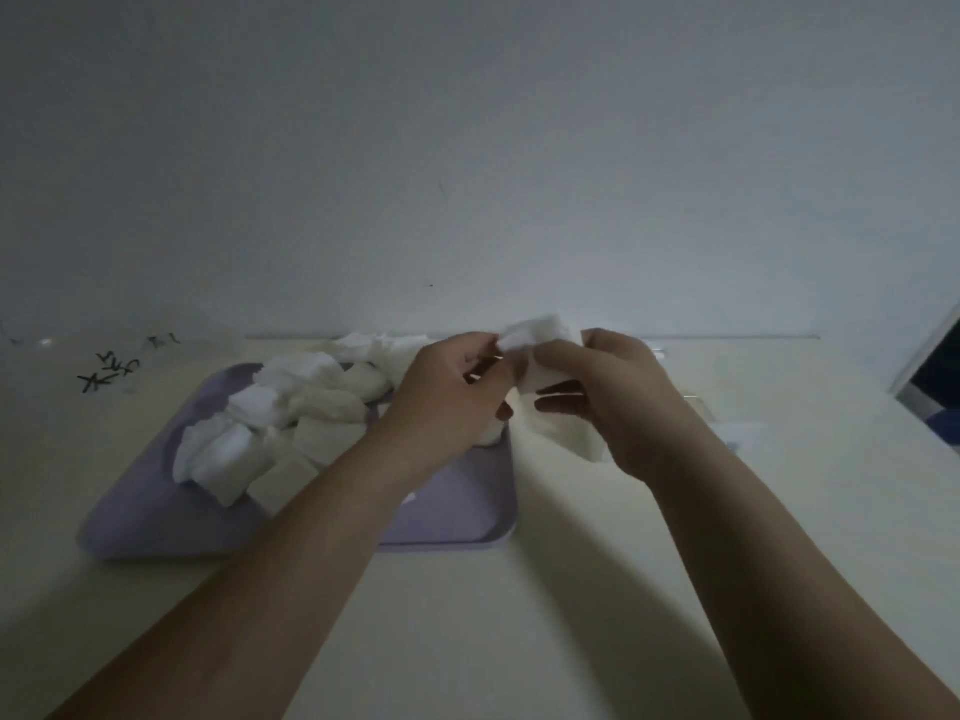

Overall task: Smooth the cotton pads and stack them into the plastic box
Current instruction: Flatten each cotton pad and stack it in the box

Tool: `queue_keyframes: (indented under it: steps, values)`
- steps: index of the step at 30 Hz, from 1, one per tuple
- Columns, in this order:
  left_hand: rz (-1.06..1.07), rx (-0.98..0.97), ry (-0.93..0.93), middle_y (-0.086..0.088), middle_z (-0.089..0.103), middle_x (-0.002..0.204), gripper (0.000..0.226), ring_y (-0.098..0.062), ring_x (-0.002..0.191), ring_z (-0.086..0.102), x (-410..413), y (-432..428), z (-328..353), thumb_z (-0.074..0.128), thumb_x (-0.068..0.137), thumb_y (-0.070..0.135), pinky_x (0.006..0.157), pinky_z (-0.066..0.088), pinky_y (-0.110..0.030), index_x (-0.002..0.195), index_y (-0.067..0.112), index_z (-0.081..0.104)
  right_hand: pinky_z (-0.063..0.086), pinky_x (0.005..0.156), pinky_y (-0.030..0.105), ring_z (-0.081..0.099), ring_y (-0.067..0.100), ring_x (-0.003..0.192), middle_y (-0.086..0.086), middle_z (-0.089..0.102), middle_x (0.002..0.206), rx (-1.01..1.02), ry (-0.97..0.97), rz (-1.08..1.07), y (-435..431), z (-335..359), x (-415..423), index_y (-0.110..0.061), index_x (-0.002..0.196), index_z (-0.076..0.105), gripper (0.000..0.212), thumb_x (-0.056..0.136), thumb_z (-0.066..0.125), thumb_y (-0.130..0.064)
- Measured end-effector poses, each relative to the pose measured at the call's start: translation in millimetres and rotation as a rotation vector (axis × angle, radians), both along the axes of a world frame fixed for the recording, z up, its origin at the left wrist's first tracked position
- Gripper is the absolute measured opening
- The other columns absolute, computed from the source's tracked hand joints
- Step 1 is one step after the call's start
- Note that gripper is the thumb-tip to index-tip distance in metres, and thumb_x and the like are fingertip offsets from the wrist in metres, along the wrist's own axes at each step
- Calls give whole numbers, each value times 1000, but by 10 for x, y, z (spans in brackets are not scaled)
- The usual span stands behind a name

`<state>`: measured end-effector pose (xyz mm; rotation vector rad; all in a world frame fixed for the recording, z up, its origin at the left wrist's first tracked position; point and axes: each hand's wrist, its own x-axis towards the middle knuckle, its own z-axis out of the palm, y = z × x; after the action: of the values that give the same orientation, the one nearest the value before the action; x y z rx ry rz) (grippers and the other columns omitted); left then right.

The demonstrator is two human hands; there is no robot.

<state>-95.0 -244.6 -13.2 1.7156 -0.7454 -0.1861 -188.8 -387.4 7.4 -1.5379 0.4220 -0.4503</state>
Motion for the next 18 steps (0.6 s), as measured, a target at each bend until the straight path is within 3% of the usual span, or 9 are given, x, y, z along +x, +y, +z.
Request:
queue_keyframes:
  steps: [3,6,8,11,13,15,18]
  values:
    - [-47,143,-23,10,74,102,25,-10,88,72,-70,-347,-64,71,95,32,72,53,-25,119,26,71,63,71,44,75,29,82,16,74,96,-237,-10,-241,-264,117,-172,-1,100,66,30,82,74,-23]
    - [-71,316,-151,16,70,116,28,-7,99,69,-152,-618,-149,70,92,39,92,54,-27,120,34,71,40,55,34,50,20,58,3,55,65,-580,121,-395,-504,110,-288,2,78,60,33,82,71,-29]
    - [-98,349,-189,15,74,111,19,-7,94,70,-212,-725,-187,68,94,33,86,52,-23,111,31,76,37,54,30,53,16,53,-10,56,53,-679,272,-400,-658,12,-317,-11,60,60,33,84,69,-32]
    - [-102,356,-215,17,76,100,15,0,83,69,-287,-775,-236,66,97,31,70,47,-11,104,29,79,47,58,30,65,24,69,1,67,71,-810,527,-394,-885,-212,-283,-13,75,66,29,82,70,-41]
    - [-68,330,-226,18,74,83,11,4,68,65,-289,-749,-265,68,95,34,60,45,-7,96,30,79,44,58,29,64,27,73,3,65,77,-834,623,-388,-957,-309,-247,-12,82,64,29,81,70,-41]
    - [-31,332,-208,13,70,78,8,-2,65,63,-292,-731,-278,70,92,36,60,49,-15,92,28,73,41,57,27,63,27,71,3,64,79,-841,656,-385,-970,-342,-208,-13,81,61,27,79,71,-38]
    - [10,289,-108,10,69,92,17,-15,81,69,-260,-722,-353,73,85,41,75,57,-33,91,30,62,35,52,26,58,24,64,4,59,72,-838,650,-338,-906,-311,-101,-13,71,54,37,81,74,-42]
